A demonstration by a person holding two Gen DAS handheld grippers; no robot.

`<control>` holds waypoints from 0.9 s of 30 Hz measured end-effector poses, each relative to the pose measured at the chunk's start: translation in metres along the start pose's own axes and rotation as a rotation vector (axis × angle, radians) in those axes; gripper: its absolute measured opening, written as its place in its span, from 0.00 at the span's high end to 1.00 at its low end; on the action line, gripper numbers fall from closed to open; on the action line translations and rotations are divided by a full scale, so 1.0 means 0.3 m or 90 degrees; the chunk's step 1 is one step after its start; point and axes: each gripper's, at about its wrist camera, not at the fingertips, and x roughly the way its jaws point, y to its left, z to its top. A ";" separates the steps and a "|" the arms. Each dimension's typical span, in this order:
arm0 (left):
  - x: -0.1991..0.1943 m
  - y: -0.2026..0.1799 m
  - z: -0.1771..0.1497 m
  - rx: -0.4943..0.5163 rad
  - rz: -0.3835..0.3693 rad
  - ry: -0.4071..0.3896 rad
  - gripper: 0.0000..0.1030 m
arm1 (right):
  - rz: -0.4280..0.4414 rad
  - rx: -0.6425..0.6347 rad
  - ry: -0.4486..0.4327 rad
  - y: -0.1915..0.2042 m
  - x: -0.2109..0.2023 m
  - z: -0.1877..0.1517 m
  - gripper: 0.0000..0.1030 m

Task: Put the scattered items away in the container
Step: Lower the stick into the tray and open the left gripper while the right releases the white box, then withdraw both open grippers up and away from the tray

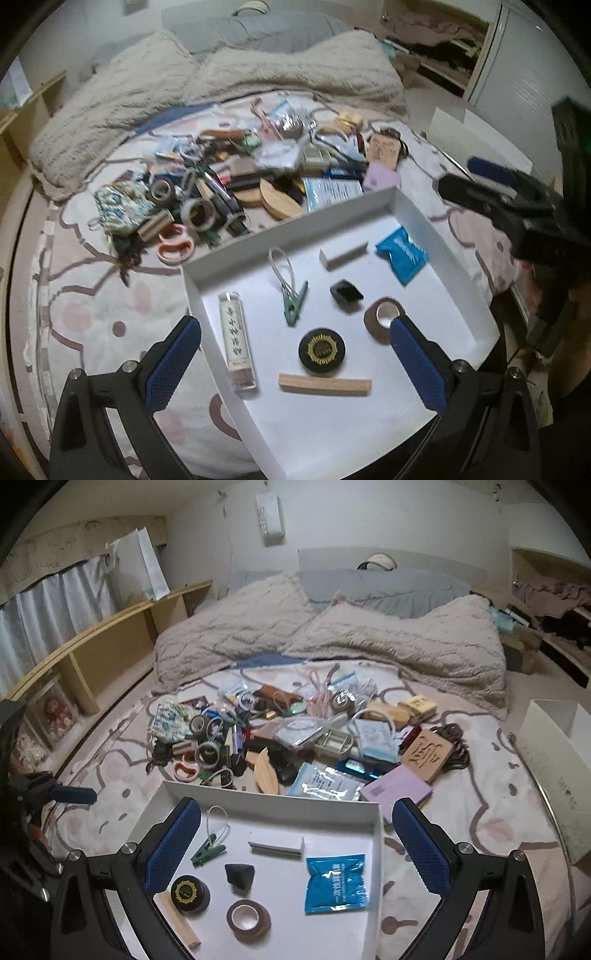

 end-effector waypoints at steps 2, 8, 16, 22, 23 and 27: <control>-0.020 -0.003 0.009 -0.002 0.006 -0.014 0.00 | 0.000 0.001 -0.006 -0.006 -0.015 -0.005 0.00; -0.067 -0.022 0.012 -0.014 0.033 -0.052 0.00 | 0.001 0.000 -0.025 -0.024 -0.053 -0.021 0.00; -0.100 -0.072 -0.020 -0.027 0.058 -0.090 0.00 | 0.010 -0.005 -0.024 -0.041 -0.079 -0.055 0.00; -0.136 -0.086 -0.063 -0.079 0.046 -0.131 0.00 | 0.012 -0.014 -0.031 -0.048 -0.109 -0.083 0.00; -0.140 -0.091 -0.070 -0.083 0.053 -0.137 0.00 | 0.012 -0.016 -0.032 -0.048 -0.116 -0.087 0.00; -0.166 -0.109 -0.099 -0.084 0.094 -0.178 0.00 | 0.023 -0.014 -0.037 -0.048 -0.143 -0.099 0.00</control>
